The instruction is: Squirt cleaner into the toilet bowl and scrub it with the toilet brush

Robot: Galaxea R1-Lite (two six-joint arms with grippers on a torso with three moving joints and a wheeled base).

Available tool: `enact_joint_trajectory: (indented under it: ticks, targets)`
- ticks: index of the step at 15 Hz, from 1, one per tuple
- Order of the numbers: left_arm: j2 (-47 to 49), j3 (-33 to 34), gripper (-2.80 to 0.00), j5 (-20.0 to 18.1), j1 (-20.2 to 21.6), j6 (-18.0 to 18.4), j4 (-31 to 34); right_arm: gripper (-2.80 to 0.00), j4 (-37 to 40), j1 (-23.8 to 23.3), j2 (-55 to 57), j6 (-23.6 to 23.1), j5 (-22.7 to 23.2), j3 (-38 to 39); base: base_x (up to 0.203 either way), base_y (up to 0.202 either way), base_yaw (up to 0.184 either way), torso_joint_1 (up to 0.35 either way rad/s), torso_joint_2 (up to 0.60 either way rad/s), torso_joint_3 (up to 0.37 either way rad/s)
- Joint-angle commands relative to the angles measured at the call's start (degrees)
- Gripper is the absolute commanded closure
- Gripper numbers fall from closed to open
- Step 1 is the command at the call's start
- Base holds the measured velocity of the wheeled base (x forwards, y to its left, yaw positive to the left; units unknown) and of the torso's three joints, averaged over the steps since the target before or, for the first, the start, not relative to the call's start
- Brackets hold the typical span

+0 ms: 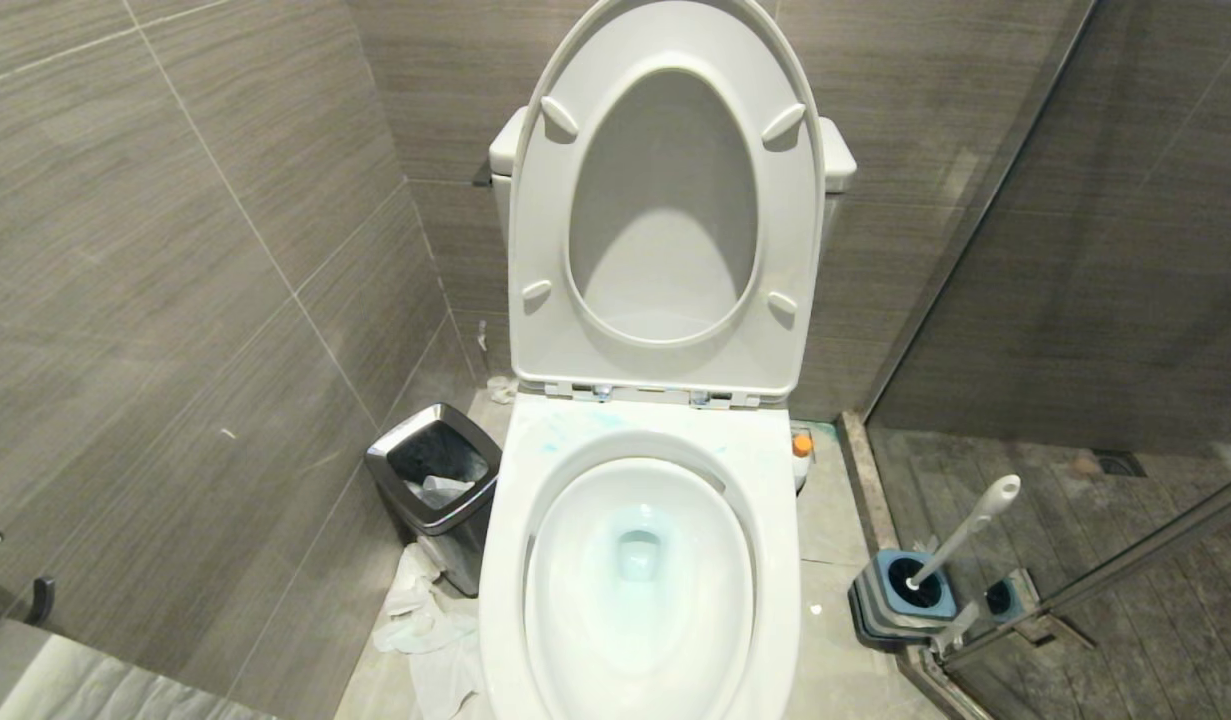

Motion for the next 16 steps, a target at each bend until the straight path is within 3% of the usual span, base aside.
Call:
enact_joint_trajectory:
  ticks: [1,16]
  targets:
    - [0.05,0.35,0.00,0.02,0.00,-0.04,-0.02,-2.80,-0.05,0.00,-0.01,-0.02,0.00,0.62,0.000,0.000,0.000,0.000,0.00,0.000]
    - [0.05,0.35,0.00,0.02,0.00,-0.04,-0.02,-2.80,-0.05,0.00,-0.01,-0.02,0.00,0.62,0.000,0.000,0.000,0.000,0.00,0.000]
